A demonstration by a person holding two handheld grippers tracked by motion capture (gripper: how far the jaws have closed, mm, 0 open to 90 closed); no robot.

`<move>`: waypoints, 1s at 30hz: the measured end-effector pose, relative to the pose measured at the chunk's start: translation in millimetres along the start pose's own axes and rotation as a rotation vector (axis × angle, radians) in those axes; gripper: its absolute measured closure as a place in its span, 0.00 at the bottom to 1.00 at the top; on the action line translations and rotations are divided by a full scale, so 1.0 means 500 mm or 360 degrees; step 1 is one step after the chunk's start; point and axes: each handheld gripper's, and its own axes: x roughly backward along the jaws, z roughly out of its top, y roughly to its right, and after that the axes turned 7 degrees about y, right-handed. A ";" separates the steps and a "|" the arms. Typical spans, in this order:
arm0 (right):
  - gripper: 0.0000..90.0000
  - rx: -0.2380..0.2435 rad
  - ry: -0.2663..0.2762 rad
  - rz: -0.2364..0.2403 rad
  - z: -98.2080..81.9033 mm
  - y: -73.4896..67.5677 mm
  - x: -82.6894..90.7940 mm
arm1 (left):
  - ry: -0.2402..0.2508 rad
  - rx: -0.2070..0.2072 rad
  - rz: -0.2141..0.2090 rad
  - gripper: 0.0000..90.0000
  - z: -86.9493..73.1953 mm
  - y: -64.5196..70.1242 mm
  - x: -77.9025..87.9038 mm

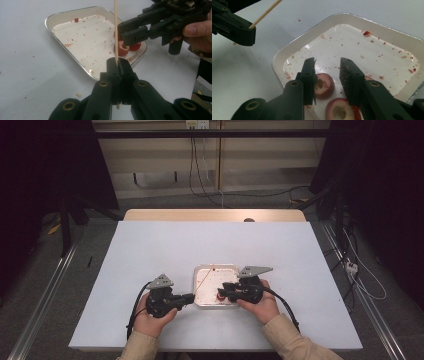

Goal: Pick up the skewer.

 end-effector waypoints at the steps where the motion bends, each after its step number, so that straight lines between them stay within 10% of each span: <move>1: 0.74 0.0005 -0.0014 0.0003 -0.001 0.000 -0.001 | -0.0001 0.0002 -0.0002 0.99 0.000 0.000 0.000; 15: 1.00 0.0082 -0.0041 -0.0035 0.001 0.009 0.011 | 0.0005 -0.0007 0.0005 0.99 -0.002 0.001 0.002; 30: 1.00 0.0160 -0.0095 -0.0017 -0.012 -0.009 0.013 | -0.0002 -0.0008 0.0004 0.99 -0.001 0.003 -0.001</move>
